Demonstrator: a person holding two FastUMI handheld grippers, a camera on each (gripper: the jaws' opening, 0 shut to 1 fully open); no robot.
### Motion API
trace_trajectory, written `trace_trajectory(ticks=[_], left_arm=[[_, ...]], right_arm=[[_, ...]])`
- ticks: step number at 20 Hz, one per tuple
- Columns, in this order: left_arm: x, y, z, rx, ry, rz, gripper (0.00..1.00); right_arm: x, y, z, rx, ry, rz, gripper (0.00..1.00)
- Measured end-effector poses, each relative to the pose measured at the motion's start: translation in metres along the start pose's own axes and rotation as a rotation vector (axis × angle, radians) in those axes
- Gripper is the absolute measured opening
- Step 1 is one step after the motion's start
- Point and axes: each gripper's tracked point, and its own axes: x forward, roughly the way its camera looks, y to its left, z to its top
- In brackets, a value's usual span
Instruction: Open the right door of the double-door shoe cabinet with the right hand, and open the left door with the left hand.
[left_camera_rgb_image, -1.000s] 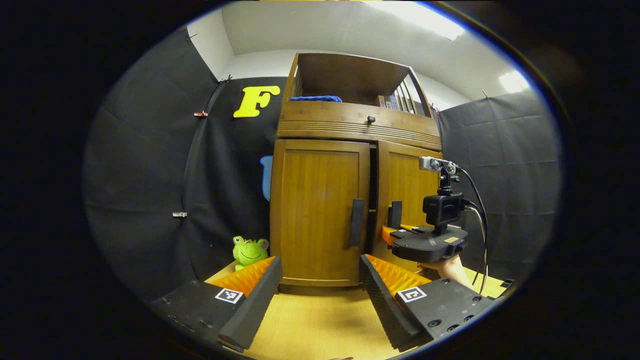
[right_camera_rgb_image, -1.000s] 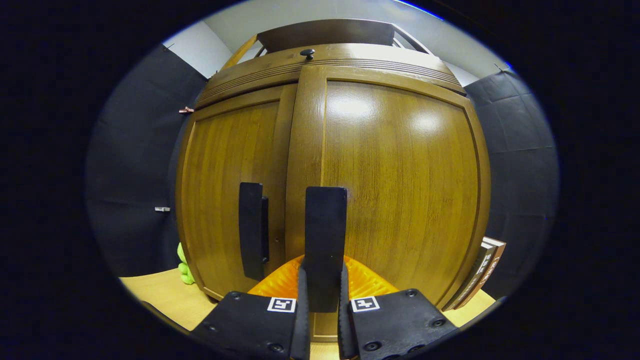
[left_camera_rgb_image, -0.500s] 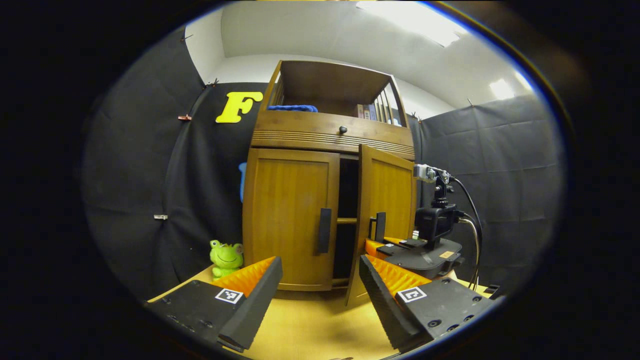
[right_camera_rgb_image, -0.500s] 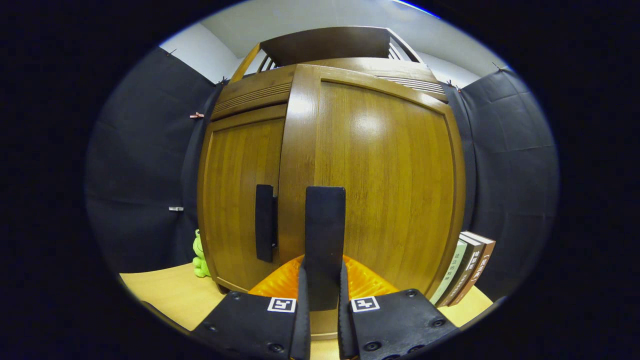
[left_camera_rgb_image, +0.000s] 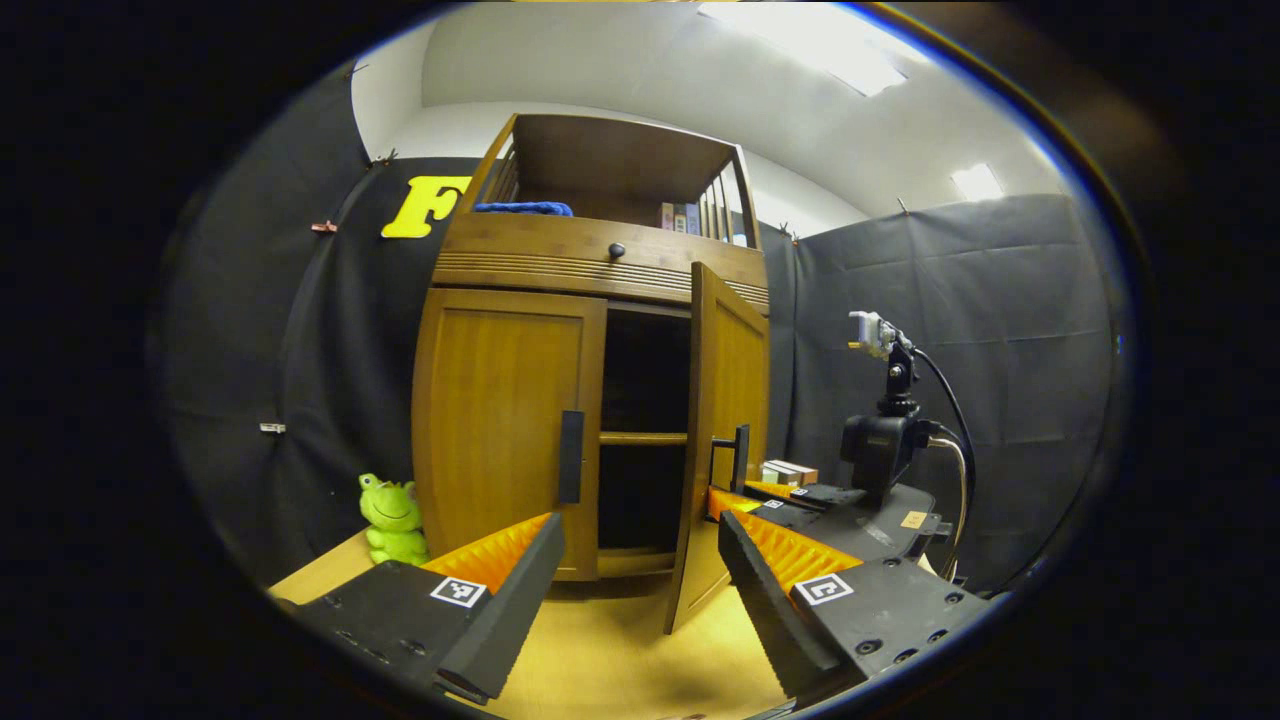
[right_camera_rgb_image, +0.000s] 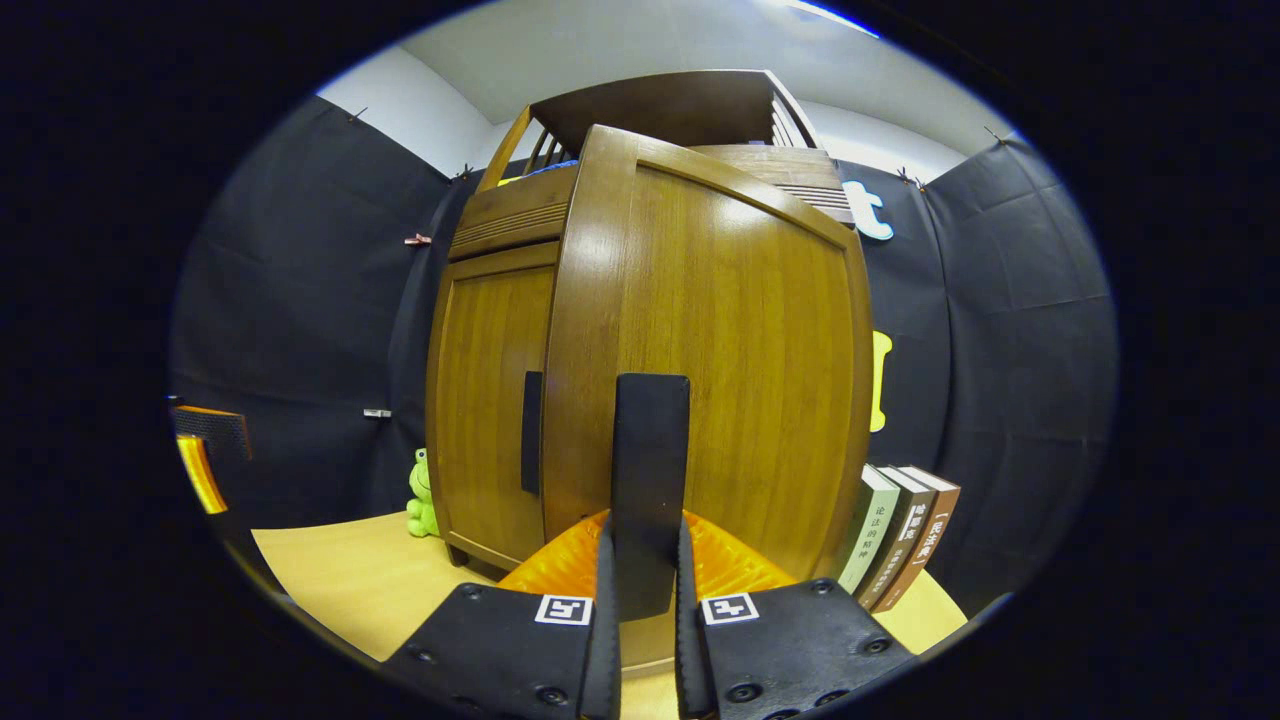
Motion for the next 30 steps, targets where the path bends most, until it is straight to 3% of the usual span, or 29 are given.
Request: trace_trajectory(ticks=[5,7,9,10,14,20,22,23,24,25,30], left_arm=[[0.011,-0.028,-0.006,0.005,0.014,-0.058,0.96],[0.016,-0.041,-0.008,0.000,0.015,-0.087,0.96],[0.018,-0.055,-0.010,-0.003,0.015,-0.115,0.96],[0.020,-0.060,-0.011,-0.004,0.015,-0.126,0.96],[0.026,-0.078,-0.014,-0.015,0.017,-0.160,0.96],[0.036,-0.106,-0.019,-0.018,0.027,-0.211,0.96],[0.039,-0.113,-0.021,-0.021,0.030,-0.225,0.96],[0.041,-0.115,-0.021,-0.021,0.032,-0.228,0.96],[0.043,-0.117,-0.023,-0.021,0.033,-0.231,0.96],[0.045,-0.119,-0.024,-0.024,0.033,-0.236,0.96],[0.052,-0.132,-0.028,-0.040,0.037,-0.261,0.96]], right_arm=[[-0.028,-0.022,0.004,0.002,0.000,-0.011,0.25],[-0.037,-0.031,0.004,0.003,0.002,-0.022,0.29],[-0.046,-0.042,0.005,-0.001,0.000,-0.039,0.20],[-0.051,-0.047,0.006,-0.006,0.000,-0.048,0.24],[-0.067,-0.068,0.007,-0.011,-0.006,-0.082,0.24],[-0.081,-0.105,0.007,-0.043,-0.009,-0.158,0.24],[-0.085,-0.116,0.008,-0.039,-0.006,-0.178,0.19],[-0.087,-0.120,0.008,-0.036,-0.006,-0.184,0.24],[-0.089,-0.124,0.007,-0.033,-0.003,-0.189,0.16],[-0.091,-0.128,0.008,-0.030,-0.002,-0.193,0.21],[-0.102,-0.138,0.004,-0.014,0.012,-0.185,0.19]])
